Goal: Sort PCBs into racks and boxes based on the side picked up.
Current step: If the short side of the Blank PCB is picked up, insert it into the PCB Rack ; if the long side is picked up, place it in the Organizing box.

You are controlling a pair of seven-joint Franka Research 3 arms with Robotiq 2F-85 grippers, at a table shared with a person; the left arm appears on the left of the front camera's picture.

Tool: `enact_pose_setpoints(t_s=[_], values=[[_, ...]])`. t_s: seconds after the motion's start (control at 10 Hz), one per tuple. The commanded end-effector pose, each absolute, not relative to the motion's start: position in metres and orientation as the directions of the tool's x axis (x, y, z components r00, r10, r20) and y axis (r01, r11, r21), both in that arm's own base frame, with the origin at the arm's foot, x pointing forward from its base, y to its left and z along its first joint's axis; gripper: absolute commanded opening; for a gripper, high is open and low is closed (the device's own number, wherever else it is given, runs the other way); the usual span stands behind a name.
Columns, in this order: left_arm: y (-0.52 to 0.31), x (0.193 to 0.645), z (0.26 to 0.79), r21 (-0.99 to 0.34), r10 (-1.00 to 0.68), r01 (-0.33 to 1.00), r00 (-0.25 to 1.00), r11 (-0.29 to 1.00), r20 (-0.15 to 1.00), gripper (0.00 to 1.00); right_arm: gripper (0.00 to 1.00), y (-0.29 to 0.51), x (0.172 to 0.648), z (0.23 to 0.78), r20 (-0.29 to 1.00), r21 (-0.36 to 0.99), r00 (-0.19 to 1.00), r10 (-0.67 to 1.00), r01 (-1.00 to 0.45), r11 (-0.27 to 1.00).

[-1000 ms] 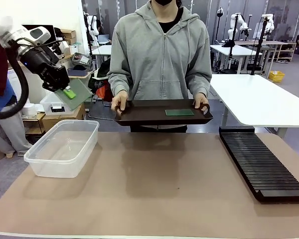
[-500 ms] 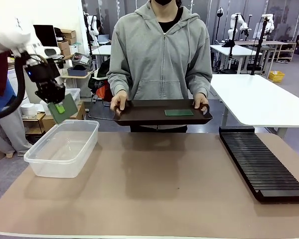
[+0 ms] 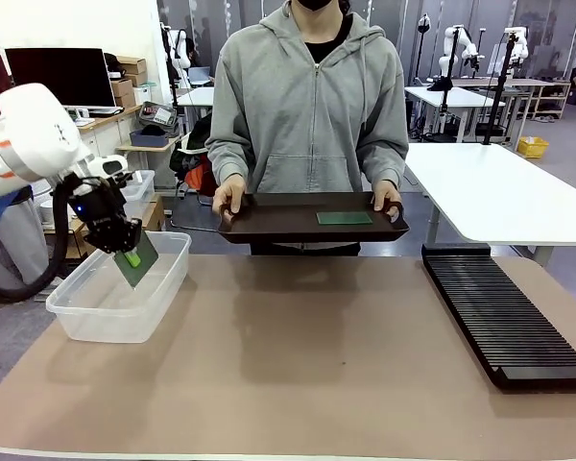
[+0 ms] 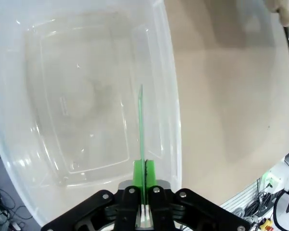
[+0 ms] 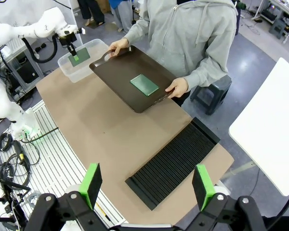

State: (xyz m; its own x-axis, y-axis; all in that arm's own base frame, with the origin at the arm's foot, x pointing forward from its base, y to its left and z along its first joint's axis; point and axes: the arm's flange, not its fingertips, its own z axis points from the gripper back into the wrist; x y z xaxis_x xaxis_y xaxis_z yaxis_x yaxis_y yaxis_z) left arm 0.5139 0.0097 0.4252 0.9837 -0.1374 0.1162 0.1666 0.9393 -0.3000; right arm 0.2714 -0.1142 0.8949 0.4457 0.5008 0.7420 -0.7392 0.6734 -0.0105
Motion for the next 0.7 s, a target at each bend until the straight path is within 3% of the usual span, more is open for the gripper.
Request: enact_pose_setpoints(t_s=[0.0, 0.1, 0.2, 0.3, 0.6], values=[[0.0, 0.508, 0.416, -0.307, -0.107, 0.134, 0.989, 0.942, 0.102, 0.03, 1.0, -0.112, 0.27, 0.896, 0.744, -0.012, 0.438, 0.504, -0.745, 0.667], [0.001, 0.509, 0.404, -0.31, -0.099, 0.119, 0.992, 0.943, 0.08, 0.03, 1.0, -0.112, 0.27, 0.896, 0.744, -0.012, 0.438, 0.504, -0.745, 0.667], [0.004, 0.513, 0.4, -0.407, -0.05, 0.044, 0.999, 0.912, -0.003, 0.03, 1.0, -0.112, 0.27, 0.896, 0.744, -0.012, 0.438, 0.504, -0.745, 0.667], [0.006, 0.509, 0.407, -0.302, -0.123, 0.144, 0.988, 0.942, 0.09, 0.03, 1.0, -0.112, 0.27, 0.896, 0.744, -0.012, 0.438, 0.504, -0.745, 0.667], [0.004, 0.508, 0.402, -0.328, -0.107, 0.12, 0.993, 0.937, 0.058, 0.03, 1.0, -0.112, 0.27, 0.896, 0.744, -0.012, 0.438, 0.504, -0.745, 0.667]])
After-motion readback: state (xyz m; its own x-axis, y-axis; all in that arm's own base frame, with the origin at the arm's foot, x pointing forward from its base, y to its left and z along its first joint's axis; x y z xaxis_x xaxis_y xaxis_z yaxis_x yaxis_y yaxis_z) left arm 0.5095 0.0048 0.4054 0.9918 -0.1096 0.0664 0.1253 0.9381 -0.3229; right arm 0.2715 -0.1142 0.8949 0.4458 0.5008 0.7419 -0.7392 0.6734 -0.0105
